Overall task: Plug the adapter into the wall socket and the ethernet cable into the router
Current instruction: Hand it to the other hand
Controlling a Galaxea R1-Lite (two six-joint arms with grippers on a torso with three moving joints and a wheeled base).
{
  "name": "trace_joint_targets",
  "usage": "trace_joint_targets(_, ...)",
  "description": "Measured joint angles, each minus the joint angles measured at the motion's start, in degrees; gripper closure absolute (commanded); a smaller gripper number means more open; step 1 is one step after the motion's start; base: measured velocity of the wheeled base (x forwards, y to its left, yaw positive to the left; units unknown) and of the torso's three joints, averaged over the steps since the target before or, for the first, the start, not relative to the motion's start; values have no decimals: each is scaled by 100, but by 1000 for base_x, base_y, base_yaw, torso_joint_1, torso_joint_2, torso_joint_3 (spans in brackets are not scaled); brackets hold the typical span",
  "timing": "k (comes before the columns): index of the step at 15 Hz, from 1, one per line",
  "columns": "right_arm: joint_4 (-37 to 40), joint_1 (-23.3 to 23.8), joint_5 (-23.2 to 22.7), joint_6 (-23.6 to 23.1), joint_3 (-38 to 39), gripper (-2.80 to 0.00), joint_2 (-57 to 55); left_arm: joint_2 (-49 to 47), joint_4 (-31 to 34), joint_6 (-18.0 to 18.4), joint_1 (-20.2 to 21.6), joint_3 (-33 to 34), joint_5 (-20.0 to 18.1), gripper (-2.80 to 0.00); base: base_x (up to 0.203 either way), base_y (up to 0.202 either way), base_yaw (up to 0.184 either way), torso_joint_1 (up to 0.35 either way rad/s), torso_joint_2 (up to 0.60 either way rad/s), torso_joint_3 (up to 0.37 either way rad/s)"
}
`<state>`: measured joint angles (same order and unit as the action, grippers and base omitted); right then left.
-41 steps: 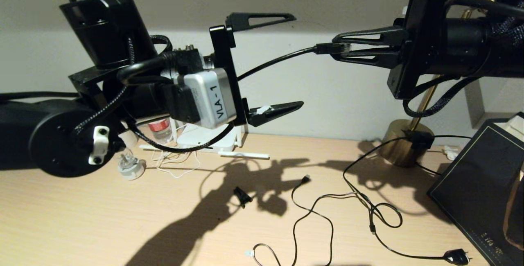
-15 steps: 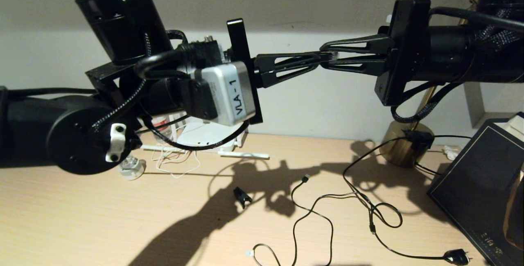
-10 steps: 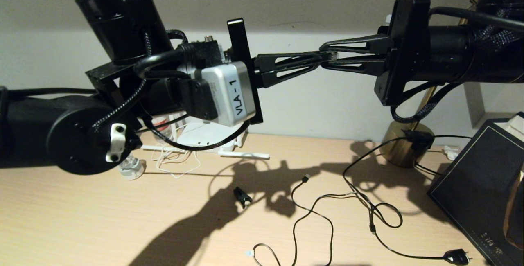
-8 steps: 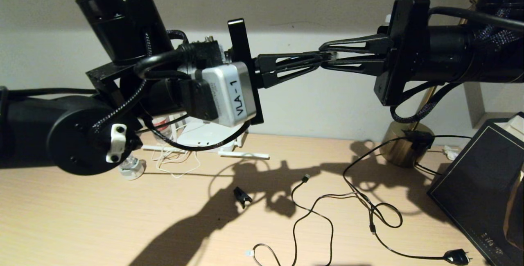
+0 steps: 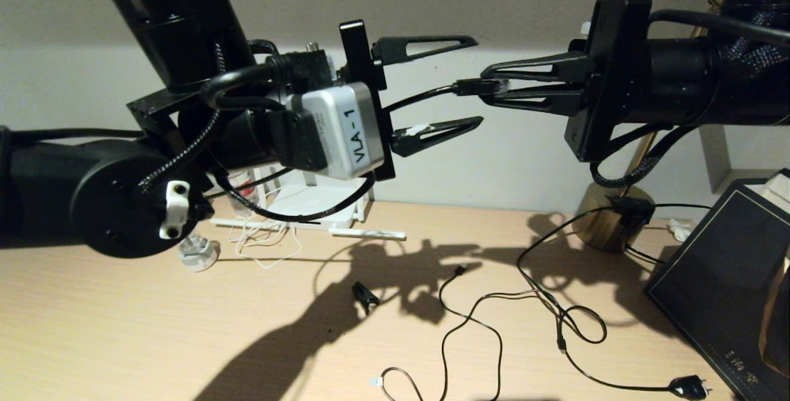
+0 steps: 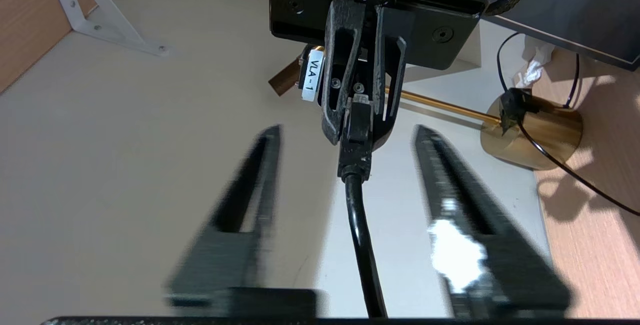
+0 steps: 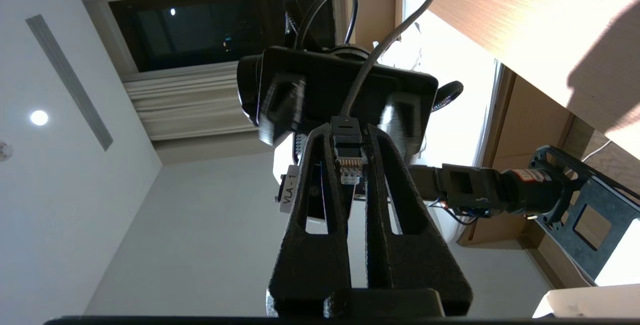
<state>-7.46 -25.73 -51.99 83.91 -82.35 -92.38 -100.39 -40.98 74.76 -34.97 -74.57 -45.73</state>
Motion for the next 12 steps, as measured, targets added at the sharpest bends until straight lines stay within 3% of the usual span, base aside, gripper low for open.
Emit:
trace_joint_targets(3, -6, 0, -5, -8, 69, 0, 65, -5, 0, -2, 48, -5, -1, -280, 0, 0, 0, 0, 0, 0)
trace_joint_targets(4, -3, -6, -5, -10, 88, 0, 79, -5, 1, -3, 48, -5, 0, 0, 0, 0, 0, 0, 0, 0)
trace_joint_targets(12, -28, -30, 3, -10, 106, 0, 98, -10, 13, -5, 44, -4, -11, 0, 0, 0, 0, 0, 0, 0)
